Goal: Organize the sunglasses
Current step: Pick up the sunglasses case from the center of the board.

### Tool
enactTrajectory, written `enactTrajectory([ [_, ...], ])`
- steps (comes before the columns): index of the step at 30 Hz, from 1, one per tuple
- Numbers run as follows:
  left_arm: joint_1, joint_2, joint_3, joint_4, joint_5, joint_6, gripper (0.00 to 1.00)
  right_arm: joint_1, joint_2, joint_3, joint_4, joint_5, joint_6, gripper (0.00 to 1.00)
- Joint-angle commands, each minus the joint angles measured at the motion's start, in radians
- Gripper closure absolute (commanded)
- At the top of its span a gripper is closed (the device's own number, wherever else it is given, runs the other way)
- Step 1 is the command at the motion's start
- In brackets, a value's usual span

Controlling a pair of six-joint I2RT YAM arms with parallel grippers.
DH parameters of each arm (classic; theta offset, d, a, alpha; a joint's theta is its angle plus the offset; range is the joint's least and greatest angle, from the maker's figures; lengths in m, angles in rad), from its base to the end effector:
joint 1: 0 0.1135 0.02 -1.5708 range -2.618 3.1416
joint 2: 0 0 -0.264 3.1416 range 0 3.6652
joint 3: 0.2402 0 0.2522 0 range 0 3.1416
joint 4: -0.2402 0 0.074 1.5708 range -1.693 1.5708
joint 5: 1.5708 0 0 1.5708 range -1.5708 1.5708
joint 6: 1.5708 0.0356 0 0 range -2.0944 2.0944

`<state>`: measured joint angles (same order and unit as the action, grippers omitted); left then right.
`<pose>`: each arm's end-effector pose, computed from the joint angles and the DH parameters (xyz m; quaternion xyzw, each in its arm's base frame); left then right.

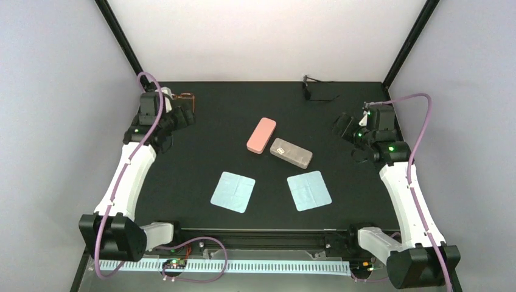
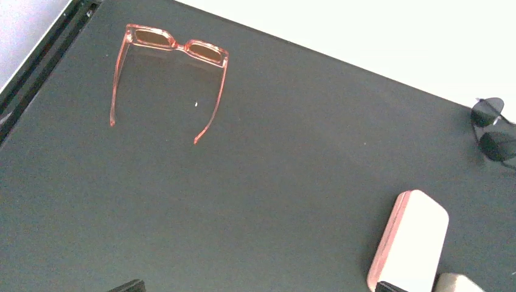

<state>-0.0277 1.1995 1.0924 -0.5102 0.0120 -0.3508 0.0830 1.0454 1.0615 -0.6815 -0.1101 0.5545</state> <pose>0.2634 -0.0077 0.3295 -0.1402 0.8774 -0.0916 0.4497 0.2165 0.0219 0.3383 0.1863 0.8787 0.1838 0.3992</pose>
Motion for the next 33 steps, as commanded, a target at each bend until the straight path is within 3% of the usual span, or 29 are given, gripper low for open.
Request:
enactTrajectory([
  [1, -0.004, 0.091, 0.184, -0.294, 0.011, -0.112, 0.01, -0.021, 0.025, 0.021, 0.037, -0.046, 0.043, 0.00],
  [14, 0.032, 0.466, 0.677, -0.585, -0.089, -0.238, 0.01, 0.008, 0.069, 0.099, 0.045, 0.030, -0.027, 0.00],
  [23, 0.166, 0.706, 0.885, -0.589, -0.031, -0.390, 0.05, 0.041, 0.131, 0.126, 0.012, 0.119, -0.074, 0.00],
  [28, 0.211, 0.920, 1.080, -0.564, 0.094, -0.388, 0.15, 0.041, 0.293, 0.262, -0.135, 0.093, -0.099, 0.00],
  [33, 0.206, 1.071, 1.155, -0.493, 0.177, -0.331, 0.24, 0.041, 0.329, 0.301, -0.125, 0.035, -0.065, 0.00],
])
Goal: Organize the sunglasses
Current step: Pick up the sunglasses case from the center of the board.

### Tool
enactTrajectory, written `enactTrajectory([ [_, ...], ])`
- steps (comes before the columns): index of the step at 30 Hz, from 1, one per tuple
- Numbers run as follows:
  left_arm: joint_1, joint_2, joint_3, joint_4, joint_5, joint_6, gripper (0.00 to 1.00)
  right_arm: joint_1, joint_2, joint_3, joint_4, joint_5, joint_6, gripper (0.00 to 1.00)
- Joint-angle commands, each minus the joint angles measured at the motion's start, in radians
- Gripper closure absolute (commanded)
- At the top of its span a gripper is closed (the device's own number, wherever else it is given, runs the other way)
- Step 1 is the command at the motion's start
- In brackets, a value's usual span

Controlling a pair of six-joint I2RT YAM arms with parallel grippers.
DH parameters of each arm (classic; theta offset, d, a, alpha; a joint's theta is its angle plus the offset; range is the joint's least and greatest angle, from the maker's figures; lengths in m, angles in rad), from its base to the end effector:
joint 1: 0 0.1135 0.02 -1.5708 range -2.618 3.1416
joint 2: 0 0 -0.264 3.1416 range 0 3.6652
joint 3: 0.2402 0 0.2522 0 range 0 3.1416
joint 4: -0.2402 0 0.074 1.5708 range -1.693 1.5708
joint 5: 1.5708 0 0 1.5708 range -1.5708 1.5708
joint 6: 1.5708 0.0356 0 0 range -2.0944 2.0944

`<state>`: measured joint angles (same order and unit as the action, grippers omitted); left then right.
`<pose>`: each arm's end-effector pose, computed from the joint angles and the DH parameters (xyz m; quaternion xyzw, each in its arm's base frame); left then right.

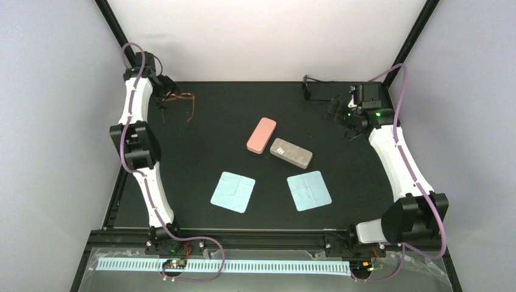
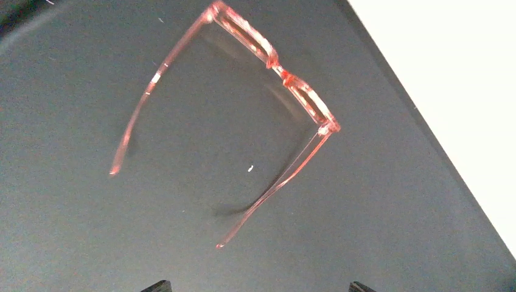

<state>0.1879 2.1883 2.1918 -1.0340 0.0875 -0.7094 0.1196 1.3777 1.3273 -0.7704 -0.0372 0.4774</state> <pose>0.4662 0.0855 0.2957 -0.4071 0.8726 -0.1095 0.2467 0.2895 0.0361 0.3400 0.1589 0.9167 0.1242 0.3449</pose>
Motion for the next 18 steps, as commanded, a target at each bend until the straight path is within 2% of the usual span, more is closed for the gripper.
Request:
enactTrajectory([
  [1, -0.009, 0.106, 0.059, 0.037, 0.104, 0.037, 0.25, 0.004, 0.002, 0.035, -0.034, -0.043, 0.026, 0.00],
  [10, -0.027, 0.218, 0.095, 0.045, 0.157, 0.145, 0.29, 0.005, 0.091, 0.104, -0.068, -0.059, 0.075, 0.00],
  [13, -0.087, 0.223, 0.142, 0.070, 0.170, 0.228, 0.29, 0.005, 0.139, 0.106, -0.053, -0.098, 0.066, 0.00],
  [18, -0.167, 0.220, 0.160, 0.050, 0.187, 0.250, 0.25, 0.005, 0.267, 0.149, -0.063, -0.152, -0.021, 0.01],
])
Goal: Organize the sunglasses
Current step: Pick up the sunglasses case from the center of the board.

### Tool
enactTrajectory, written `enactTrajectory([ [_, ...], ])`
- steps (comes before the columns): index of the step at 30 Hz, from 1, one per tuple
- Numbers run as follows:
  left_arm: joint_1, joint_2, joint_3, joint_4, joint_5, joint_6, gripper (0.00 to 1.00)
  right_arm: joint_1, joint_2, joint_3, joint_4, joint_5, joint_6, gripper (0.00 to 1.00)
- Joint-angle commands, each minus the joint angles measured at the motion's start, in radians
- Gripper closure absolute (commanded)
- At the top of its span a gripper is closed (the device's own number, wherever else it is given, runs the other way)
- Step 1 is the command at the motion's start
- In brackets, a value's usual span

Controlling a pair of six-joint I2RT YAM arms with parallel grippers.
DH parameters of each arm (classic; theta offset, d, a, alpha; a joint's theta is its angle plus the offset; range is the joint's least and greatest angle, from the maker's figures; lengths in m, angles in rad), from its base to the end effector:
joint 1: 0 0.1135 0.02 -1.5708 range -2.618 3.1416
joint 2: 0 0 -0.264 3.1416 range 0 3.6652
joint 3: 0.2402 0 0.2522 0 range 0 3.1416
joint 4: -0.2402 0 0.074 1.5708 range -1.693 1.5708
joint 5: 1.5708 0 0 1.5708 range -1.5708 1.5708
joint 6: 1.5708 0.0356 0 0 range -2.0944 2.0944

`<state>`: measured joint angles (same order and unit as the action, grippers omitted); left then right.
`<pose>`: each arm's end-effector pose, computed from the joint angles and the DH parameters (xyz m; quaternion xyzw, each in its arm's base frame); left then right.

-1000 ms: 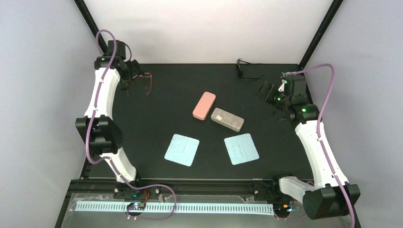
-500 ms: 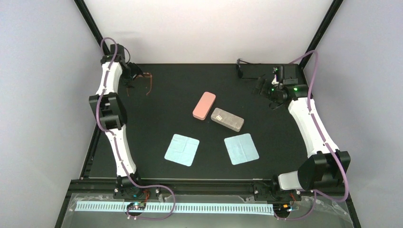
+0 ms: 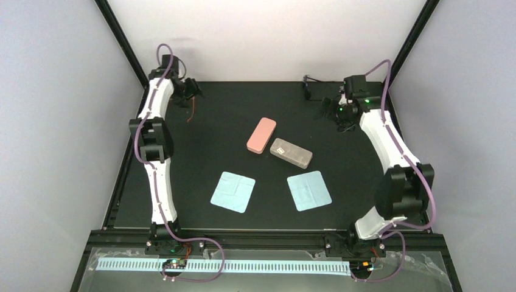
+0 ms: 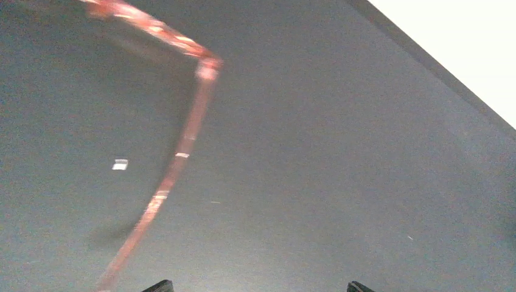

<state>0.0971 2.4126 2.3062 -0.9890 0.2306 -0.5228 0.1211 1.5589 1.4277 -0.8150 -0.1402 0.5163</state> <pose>0.5149 0.0420 0.2264 -0.2687 0.9277 -0.1587 0.2050 0.3284 0.0450 0.3163 0.1653 0.9350 0.1593 0.2702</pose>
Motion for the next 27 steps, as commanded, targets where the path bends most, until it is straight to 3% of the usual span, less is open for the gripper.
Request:
enactTrajectory([
  [1, -0.091, -0.009, 0.044, -0.003, 0.046, 0.065, 0.25, 0.005, 0.117, 0.062, -0.026, -0.053, -0.070, 0.01],
  [11, -0.298, -0.112, -0.069, -0.025, -0.029, 0.097, 0.17, 0.009, 0.191, 0.070, -0.101, -0.086, -0.097, 0.01],
  [17, -0.438, -0.177, -0.174, -0.045, -0.133, 0.149, 0.11, 0.010, 0.081, -0.118, -0.046, -0.101, -0.114, 0.01],
  [20, -0.509, -0.196, -0.253, -0.016, -0.128, 0.183, 0.09, 0.009, 0.022, -0.202, -0.005, -0.144, -0.130, 0.01],
  [21, -0.528, -0.193, -0.256, -0.022, -0.125, 0.194, 0.02, 0.010, 0.009, -0.214, -0.007, -0.153, -0.140, 0.01],
  [27, -0.592, -0.169, -0.274, -0.040, -0.111, 0.234, 0.01, 0.009, -0.094, -0.280, -0.038, -0.150, -0.177, 0.00],
])
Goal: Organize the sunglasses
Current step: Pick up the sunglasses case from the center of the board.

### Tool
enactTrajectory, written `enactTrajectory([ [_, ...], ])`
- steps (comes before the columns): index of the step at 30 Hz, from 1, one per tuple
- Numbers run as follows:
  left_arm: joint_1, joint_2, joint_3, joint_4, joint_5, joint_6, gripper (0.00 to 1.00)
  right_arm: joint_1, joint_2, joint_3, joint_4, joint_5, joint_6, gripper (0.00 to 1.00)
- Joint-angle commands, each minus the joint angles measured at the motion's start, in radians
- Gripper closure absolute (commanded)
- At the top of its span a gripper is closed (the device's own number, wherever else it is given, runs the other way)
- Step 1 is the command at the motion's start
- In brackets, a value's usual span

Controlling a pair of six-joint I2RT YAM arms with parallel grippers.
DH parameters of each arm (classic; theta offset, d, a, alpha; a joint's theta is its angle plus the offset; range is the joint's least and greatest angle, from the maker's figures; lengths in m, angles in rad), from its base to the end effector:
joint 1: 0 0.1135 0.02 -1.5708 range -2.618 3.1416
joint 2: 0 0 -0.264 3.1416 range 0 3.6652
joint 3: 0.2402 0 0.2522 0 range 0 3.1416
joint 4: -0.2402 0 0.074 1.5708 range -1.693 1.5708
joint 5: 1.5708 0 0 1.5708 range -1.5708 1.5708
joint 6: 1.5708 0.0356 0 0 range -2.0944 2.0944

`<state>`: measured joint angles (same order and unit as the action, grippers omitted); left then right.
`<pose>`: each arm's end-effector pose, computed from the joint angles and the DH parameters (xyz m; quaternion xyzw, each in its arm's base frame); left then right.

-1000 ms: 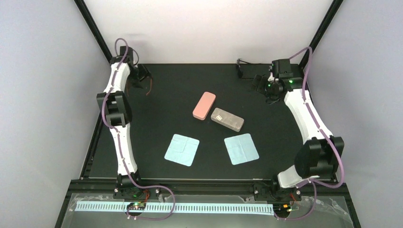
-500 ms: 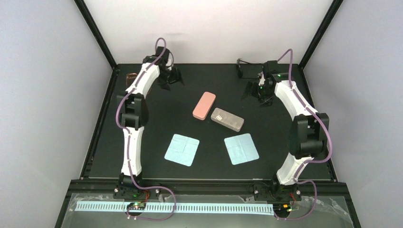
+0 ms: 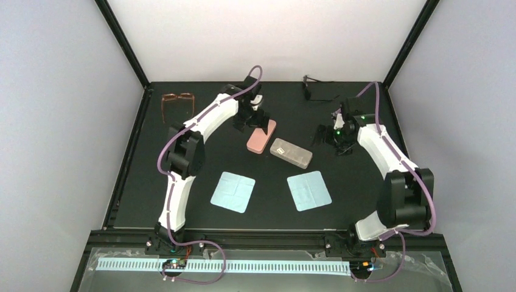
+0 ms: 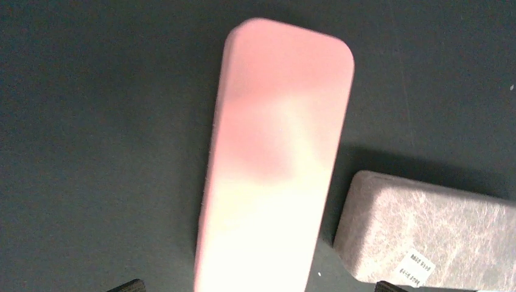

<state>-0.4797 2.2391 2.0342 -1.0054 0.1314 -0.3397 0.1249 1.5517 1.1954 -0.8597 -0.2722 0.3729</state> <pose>0.4185 -0.2230 0.2273 0.0804 0.9784 -0.1305 0.1384 0.2995 0.0473 0.2467 0.0969 0.9707 0.1725 0.1366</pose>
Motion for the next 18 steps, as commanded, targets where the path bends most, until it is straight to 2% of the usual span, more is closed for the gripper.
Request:
enactTrajectory([
  [1, -0.020, 0.012, -0.002, -0.028, -0.020, 0.055, 0.01, 0.005, -0.109, -0.068, 0.015, -0.022, -0.027, 0.00],
  [11, -0.044, 0.098, 0.005, -0.053, -0.053, 0.068, 0.01, 0.005, -0.290, -0.234, 0.018, -0.034, 0.019, 0.00],
  [18, -0.052, 0.122, 0.007, -0.021, -0.010, 0.065, 0.01, 0.005, -0.369, -0.281, -0.014, -0.012, 0.016, 0.00],
])
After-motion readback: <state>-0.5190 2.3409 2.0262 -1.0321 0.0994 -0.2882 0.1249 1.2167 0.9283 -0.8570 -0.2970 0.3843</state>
